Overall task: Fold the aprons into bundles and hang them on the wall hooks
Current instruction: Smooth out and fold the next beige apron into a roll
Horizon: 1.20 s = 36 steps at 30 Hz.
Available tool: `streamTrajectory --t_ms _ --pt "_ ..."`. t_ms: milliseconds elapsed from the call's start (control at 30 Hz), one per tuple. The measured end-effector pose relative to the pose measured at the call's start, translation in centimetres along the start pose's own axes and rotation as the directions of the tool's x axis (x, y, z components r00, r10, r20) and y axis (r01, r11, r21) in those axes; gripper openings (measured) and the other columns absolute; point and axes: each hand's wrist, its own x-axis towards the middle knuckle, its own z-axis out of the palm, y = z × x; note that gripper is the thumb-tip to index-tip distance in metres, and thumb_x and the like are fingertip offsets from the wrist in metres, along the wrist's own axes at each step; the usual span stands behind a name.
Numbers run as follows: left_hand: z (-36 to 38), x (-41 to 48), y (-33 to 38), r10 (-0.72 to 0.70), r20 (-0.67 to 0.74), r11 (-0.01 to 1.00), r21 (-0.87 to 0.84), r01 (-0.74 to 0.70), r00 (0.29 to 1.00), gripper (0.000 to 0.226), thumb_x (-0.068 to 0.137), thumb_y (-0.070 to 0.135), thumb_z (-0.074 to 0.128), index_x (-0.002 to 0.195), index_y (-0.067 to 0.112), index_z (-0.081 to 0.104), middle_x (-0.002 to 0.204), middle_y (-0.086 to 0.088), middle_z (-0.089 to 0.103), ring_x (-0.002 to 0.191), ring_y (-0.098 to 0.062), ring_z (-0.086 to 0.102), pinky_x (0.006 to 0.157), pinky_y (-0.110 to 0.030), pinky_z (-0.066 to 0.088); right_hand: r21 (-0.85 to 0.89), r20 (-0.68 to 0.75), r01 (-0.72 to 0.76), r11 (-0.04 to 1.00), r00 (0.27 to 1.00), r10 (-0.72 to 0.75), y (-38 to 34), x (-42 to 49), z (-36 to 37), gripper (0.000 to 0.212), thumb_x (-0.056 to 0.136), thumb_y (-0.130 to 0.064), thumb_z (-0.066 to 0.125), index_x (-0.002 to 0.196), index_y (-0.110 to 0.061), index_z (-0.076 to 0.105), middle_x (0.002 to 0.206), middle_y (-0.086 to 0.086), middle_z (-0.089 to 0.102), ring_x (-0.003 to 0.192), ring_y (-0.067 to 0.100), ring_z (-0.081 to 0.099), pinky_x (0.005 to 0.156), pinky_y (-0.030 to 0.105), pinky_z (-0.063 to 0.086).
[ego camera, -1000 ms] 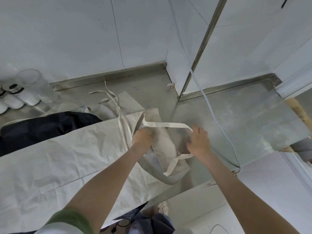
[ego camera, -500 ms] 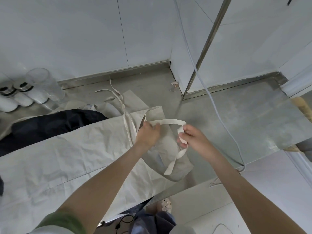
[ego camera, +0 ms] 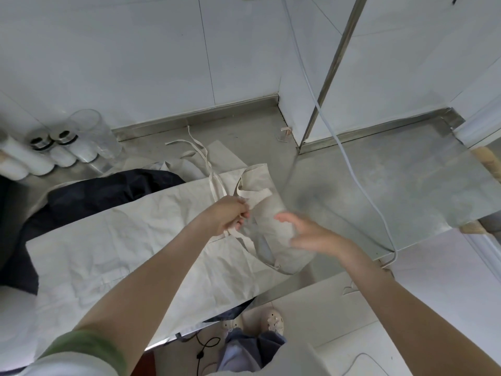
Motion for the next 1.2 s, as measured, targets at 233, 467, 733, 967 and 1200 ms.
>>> streamTrajectory --t_ms 233,467,733,967,1200 --pt "-4.0 -1.9 -0.1 -0.092 0.011 0.943 -0.321 0.091 0.996 0.013 0.102 0.01 0.04 0.101 0.0 0.049 0.064 -0.004 0.045 0.041 -0.01 0.041 0.04 -0.019 0.04 -0.694 -0.021 -0.013 0.72 1.0 -0.002 5.0 -0.3 3.3 0.079 0.095 -0.019 0.051 0.153 -0.03 -0.001 0.16 -0.011 -0.01 0.148 0.013 -0.011 0.118 0.033 -0.005" --pt "-5.8 -2.4 -0.6 -0.287 -0.033 0.564 0.802 0.197 0.957 0.068 0.074 0.07 0.065 0.106 0.01 0.065 0.083 -0.003 0.062 0.049 -0.014 0.038 0.073 -0.028 0.039 -0.777 -0.078 0.042 0.628 0.984 -0.163 6.4 0.2 3.2 0.054 0.073 -0.015 0.033 0.11 -0.013 0.072 0.115 0.001 0.07 0.107 0.016 0.067 0.11 0.024 0.022" --pt "-6.7 -3.9 0.5 -0.322 0.138 0.583 0.809 0.081 0.937 0.022 0.09 0.034 0.064 0.075 0.019 0.069 0.052 0.009 0.045 0.058 -0.012 0.039 0.07 -0.023 0.034 -0.327 -0.426 -0.081 0.941 0.902 -0.07 4.9 -1.1 3.8 0.055 0.101 -0.02 0.043 0.151 -0.018 0.023 0.136 0.005 0.047 0.124 0.02 0.038 0.101 0.034 0.038" --pt "-5.9 -3.9 -0.5 -0.127 -0.183 -0.062 0.982 0.176 0.975 0.038 0.095 0.037 0.052 0.125 0.013 0.057 0.112 -0.001 0.059 0.103 -0.021 0.059 0.081 -0.027 0.047 -0.477 -0.35 -0.109 0.872 0.934 -0.075 5.0 -0.8 5.1 0.084 0.083 0.012 0.039 0.154 -0.023 0.009 0.156 -0.009 0.021 0.121 0.017 0.031 0.101 0.024 0.034" --pt "2.2 2.1 0.1 0.409 0.179 0.052 0.974 -0.218 0.895 0.054 0.1 0.037 0.041 0.149 0.02 0.025 0.158 -0.012 0.011 0.146 -0.028 0.014 0.117 -0.041 0.012 -0.622 -0.329 -0.148 0.769 0.941 -0.086 5.3 -0.2 6.0 0.105 0.053 0.0 0.079 0.146 -0.011 0.03 0.148 -0.002 0.043 0.104 0.014 0.044 0.075 0.027 0.052"
